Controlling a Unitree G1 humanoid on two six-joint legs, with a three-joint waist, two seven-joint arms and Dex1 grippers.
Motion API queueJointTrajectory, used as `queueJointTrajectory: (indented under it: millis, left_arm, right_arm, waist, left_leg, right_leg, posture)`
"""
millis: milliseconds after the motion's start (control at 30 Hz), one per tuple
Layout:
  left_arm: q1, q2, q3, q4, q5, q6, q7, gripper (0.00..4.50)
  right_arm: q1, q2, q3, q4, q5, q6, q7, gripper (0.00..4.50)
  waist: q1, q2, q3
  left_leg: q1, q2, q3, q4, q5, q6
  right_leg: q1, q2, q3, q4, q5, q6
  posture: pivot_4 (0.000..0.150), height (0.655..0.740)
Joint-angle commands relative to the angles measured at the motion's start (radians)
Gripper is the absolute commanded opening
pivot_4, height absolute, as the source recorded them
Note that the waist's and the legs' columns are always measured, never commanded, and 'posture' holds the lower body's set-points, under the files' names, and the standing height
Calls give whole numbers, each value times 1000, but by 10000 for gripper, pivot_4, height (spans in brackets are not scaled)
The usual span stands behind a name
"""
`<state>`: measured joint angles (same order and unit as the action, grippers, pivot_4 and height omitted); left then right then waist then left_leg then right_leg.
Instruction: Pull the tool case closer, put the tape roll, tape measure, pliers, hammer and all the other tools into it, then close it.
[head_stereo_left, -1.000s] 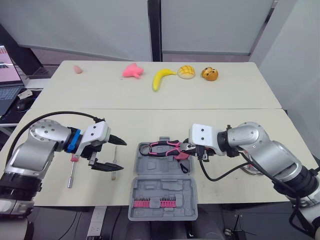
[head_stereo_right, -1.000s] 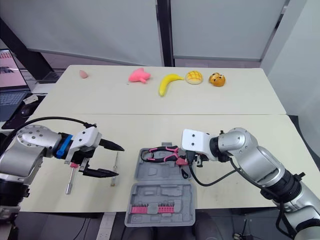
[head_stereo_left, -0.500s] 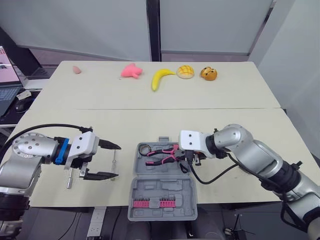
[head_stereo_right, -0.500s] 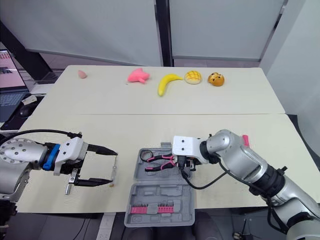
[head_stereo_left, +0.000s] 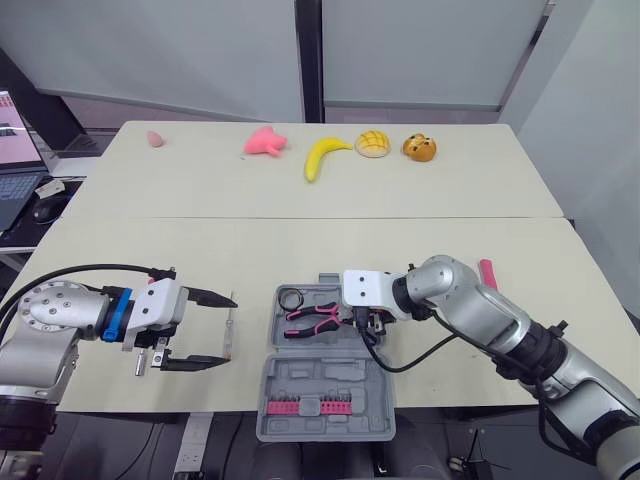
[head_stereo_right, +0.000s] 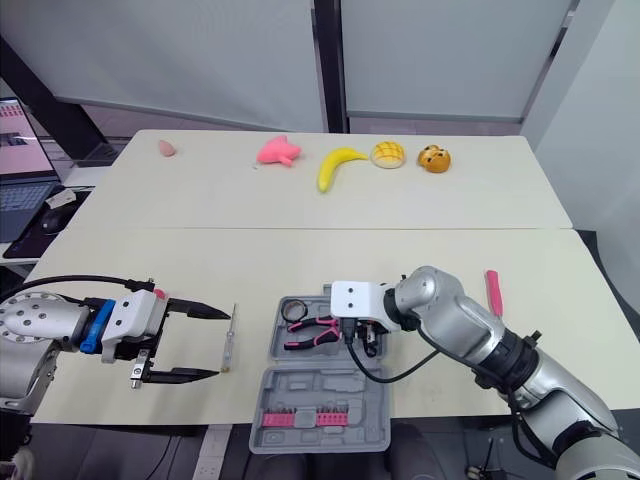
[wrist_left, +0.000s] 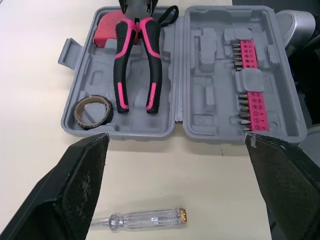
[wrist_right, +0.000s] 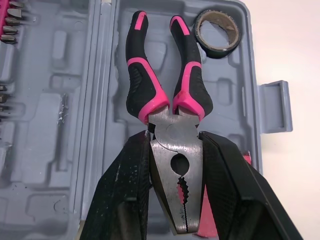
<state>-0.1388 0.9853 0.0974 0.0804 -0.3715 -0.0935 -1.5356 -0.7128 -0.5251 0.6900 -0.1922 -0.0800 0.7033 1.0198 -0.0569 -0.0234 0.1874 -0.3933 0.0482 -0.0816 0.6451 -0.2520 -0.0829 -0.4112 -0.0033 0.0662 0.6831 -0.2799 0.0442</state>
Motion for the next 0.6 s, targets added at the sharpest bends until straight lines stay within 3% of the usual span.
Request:
queueJointTrajectory:
  millis: [33,600]
  left_arm:
    - [2,-2,18,-17,-10,-10,14,45000]
    - [-41,-21,-27,-21,13,-16,45,45000]
  right_arm:
    - [-7,31,1,5,-21,-29,-18,12603]
    - [37,92,29,126,-76,-106,-28,12603]
  waist:
    - [0,0,0]
    - [0,0,0]
  left_leg:
    - [0,0,0,0,0,0]
    - [1,0,0,0,0,0]
  right_leg:
    - [0,0,0,0,0,0]
    - [0,0,0,2,0,0]
  posture:
    - [1500,7255]
    - [1500,7255]
